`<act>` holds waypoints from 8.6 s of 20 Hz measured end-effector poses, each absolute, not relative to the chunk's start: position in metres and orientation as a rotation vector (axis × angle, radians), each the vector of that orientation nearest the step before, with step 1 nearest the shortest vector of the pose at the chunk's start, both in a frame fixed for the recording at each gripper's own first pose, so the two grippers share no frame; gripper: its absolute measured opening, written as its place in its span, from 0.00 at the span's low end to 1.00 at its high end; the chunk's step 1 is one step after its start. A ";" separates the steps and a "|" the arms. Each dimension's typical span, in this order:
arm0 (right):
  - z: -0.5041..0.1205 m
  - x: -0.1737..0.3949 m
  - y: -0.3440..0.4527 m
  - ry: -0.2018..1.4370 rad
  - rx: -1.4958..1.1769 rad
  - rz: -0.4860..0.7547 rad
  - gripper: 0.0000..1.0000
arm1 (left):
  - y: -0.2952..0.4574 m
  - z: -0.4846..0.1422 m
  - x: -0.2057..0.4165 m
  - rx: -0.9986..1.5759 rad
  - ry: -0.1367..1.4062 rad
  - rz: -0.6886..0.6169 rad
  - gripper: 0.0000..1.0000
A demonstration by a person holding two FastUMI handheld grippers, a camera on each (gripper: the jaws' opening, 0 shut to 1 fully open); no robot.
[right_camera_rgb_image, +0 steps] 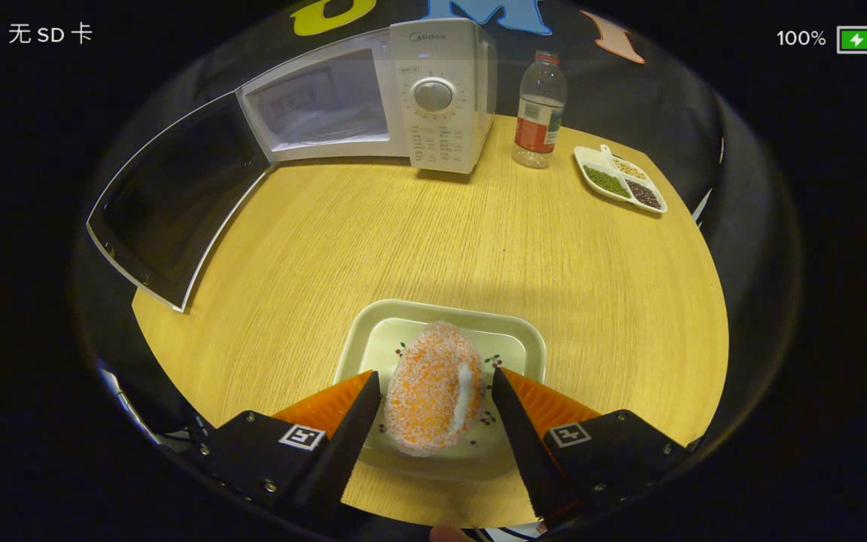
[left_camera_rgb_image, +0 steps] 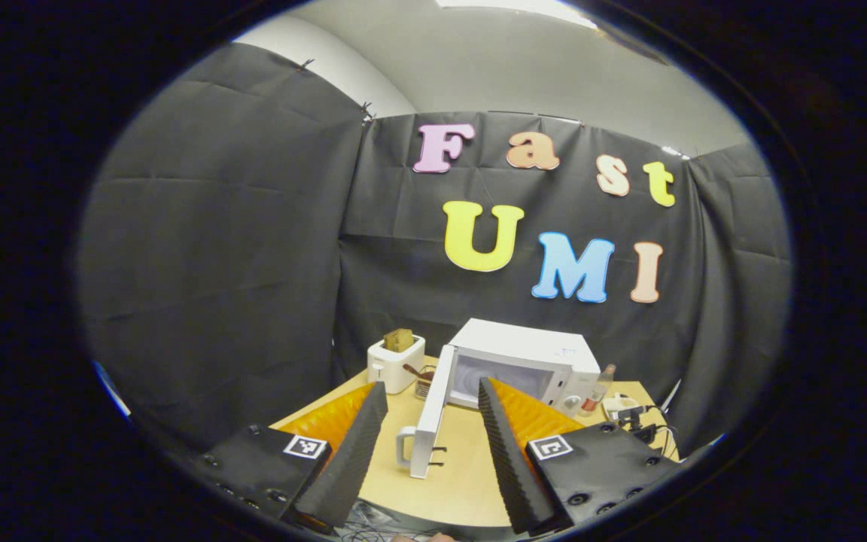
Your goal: Open the microwave oven with the left hand, put the food in, and close the microwave oven.
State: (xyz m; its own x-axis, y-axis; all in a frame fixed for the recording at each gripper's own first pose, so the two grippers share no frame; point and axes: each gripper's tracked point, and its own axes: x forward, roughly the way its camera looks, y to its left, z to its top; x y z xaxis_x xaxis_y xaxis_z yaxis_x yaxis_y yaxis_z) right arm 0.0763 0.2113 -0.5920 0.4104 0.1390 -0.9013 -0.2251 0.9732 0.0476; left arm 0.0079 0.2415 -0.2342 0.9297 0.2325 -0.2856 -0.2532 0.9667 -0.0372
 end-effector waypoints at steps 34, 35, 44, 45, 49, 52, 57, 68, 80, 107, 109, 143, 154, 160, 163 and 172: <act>-0.474 0.239 0.434 0.777 0.496 0.101 0.58 | 0.335 -0.210 0.022 -0.110 0.237 0.051 0.77; -0.479 0.252 0.439 0.767 0.502 0.098 0.58 | 0.336 -0.212 0.025 -0.134 0.245 0.071 0.87; -0.519 0.345 0.475 0.568 0.545 0.087 0.58 | 0.342 -0.244 0.022 -0.094 0.398 0.244 0.82; -0.524 0.354 0.475 0.558 0.551 0.078 0.58 | 0.342 -0.245 0.023 -0.092 0.408 0.255 0.77; -0.540 0.384 0.470 0.547 0.641 0.027 0.58 | 0.342 -0.254 0.022 -0.094 0.450 0.284 0.82; -0.546 0.405 0.464 0.515 0.674 -0.018 0.58 | 0.339 -0.261 0.023 -0.086 0.480 0.297 0.77; -0.549 0.427 0.451 0.433 0.650 -0.081 0.62 | 0.329 -0.270 0.047 -0.047 0.506 0.299 0.77; -0.559 0.442 0.450 0.381 0.651 -0.130 0.73 | 0.327 -0.278 0.045 -0.048 0.523 0.323 0.77; -0.524 0.385 0.453 0.480 0.518 0.061 0.94 | 0.330 -0.280 0.036 -0.055 0.479 0.320 0.82; -0.284 0.067 0.301 0.389 0.219 0.043 0.93 | 0.348 -0.541 0.138 -0.067 0.632 -0.172 0.88; -0.283 0.064 0.293 0.390 0.220 0.031 0.94 | 0.330 -0.535 0.140 -0.055 0.611 -0.200 0.83; -0.280 0.055 0.104 0.428 0.222 -0.116 0.94 | 0.055 -0.540 0.376 0.040 0.496 -0.350 0.82; -0.259 0.056 0.119 0.383 0.213 -0.058 0.93 | 0.037 -0.512 0.341 0.006 0.577 -0.390 0.80; -0.213 0.076 0.124 0.256 0.225 -0.080 0.93 | 0.088 -0.364 0.228 -0.039 0.434 -0.395 0.80; -0.184 0.083 0.132 0.197 0.156 -0.092 0.94 | 0.122 -0.282 0.199 -0.102 0.340 -0.358 0.85; -0.093 0.096 0.159 0.151 0.042 0.035 0.93 | 0.149 -0.083 0.127 -0.132 0.070 -0.184 0.84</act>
State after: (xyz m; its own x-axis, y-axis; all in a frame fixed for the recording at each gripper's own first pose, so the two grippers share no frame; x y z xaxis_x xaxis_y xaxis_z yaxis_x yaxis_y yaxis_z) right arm 0.0965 0.1593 -0.0928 0.9880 0.0380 -0.1495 -0.0317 0.9985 0.0443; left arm 0.1272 0.1492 -0.0828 0.9808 -0.1864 -0.0575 0.1772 0.9745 -0.1376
